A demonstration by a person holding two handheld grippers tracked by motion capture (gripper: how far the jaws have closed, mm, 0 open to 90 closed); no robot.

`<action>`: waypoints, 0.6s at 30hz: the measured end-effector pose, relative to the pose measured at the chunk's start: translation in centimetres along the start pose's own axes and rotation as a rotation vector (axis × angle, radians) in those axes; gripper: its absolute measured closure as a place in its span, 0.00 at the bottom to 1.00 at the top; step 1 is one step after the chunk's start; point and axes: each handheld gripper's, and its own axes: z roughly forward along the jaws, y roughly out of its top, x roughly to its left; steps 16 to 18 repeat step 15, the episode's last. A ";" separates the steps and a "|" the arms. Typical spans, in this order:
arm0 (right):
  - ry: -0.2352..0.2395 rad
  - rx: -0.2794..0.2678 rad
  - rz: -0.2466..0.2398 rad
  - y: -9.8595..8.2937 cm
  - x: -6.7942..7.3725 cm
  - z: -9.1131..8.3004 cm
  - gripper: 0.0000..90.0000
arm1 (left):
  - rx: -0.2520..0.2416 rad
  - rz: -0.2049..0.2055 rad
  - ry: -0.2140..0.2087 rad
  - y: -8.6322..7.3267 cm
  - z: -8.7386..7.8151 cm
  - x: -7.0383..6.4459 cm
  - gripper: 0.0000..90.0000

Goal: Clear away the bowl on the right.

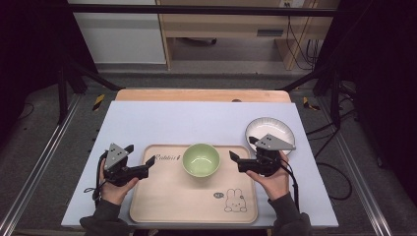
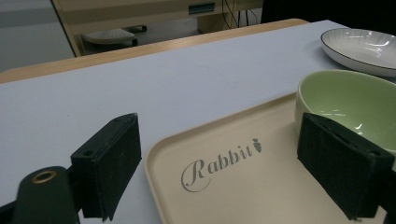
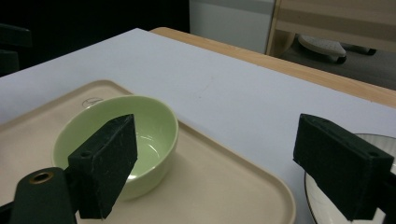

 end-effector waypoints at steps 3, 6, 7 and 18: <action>-0.015 -0.001 0.001 -0.5 -0.3 -0.5 0.15 | 0.003 -0.003 0.006 -0.2 0.0 0.1 0.14; -0.032 0.006 0.010 -1.2 -0.8 -0.9 0.15 | 0.006 -0.005 0.013 -0.4 0.0 0.2 0.14; -0.044 0.008 0.013 -1.4 -1.0 -1.0 0.15 | 0.009 -0.003 0.016 -0.4 0.0 0.3 0.14; -0.098 0.029 0.034 -2.9 -2.3 -2.2 0.15 | 0.030 -0.009 0.033 -1.2 0.0 0.7 0.14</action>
